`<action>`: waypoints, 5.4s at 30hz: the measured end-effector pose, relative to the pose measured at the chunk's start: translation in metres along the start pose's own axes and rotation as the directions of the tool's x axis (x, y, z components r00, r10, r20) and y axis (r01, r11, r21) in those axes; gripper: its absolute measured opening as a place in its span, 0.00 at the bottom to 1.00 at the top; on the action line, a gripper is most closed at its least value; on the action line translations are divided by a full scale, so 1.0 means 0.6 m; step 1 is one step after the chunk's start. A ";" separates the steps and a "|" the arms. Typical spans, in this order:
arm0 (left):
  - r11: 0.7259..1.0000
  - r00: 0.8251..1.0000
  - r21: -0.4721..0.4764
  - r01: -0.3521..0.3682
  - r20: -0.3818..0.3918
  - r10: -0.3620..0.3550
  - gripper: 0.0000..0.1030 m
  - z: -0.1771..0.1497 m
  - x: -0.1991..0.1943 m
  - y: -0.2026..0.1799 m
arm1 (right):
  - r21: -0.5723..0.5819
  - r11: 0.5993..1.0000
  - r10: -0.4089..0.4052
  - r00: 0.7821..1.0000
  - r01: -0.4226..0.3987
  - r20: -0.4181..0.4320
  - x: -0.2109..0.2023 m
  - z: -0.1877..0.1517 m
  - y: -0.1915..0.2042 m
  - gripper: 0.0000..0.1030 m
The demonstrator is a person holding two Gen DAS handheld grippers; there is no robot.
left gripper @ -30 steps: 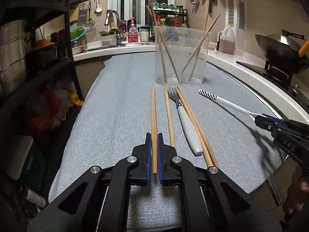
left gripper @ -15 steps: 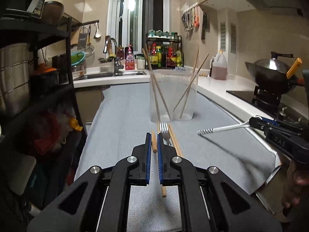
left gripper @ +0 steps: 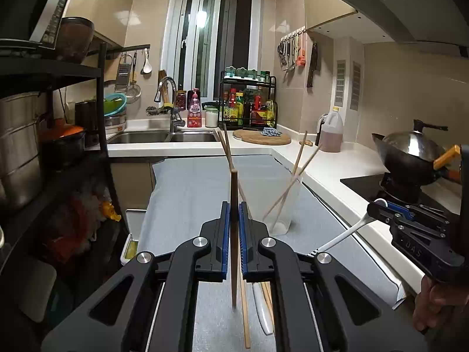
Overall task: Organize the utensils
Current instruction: 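Lift the held chopstick and spoon and carry both over the clear container, then open both tools to drop the chopstick and spoon into the container, then move both tools back down toward the remaining chopsticks on the cloth, then grasp a chopstick with the right tool while the left tool grasps another chopstick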
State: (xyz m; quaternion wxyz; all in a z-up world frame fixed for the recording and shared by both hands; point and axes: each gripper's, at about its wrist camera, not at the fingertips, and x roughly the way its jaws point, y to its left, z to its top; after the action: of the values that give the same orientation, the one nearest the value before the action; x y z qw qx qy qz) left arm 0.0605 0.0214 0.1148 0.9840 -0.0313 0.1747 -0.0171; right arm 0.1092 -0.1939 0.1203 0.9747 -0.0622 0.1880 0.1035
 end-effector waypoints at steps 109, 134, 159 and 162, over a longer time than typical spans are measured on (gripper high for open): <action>0.973 0.976 -0.218 -0.082 -0.217 0.033 0.15 -0.173 0.041 0.099 | 0.002 0.990 0.134 0.941 -0.140 -0.309 0.098 -0.236 0.151 0.27; 0.993 0.936 -0.102 0.061 -0.339 -0.092 0.15 -0.243 0.100 0.013 | 0.072 0.993 0.108 0.957 -0.092 -0.271 0.080 -0.238 0.063 0.03; 0.999 0.935 0.035 0.000 -0.355 0.012 0.06 -0.261 0.109 -0.018 | 0.036 0.999 0.005 0.964 0.005 -0.267 0.086 -0.253 0.047 0.05; 0.999 0.933 -0.013 -0.042 -0.358 0.035 0.06 -0.262 0.099 0.005 | 0.042 0.999 -0.020 0.964 0.032 -0.263 0.085 -0.254 0.037 0.05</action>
State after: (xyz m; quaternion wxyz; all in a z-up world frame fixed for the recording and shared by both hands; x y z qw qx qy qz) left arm 0.0619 0.0129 -0.0533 0.9355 -0.0343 0.3515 -0.0013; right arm 0.0970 -0.1878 -0.0412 0.9436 -0.0556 0.3171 0.0774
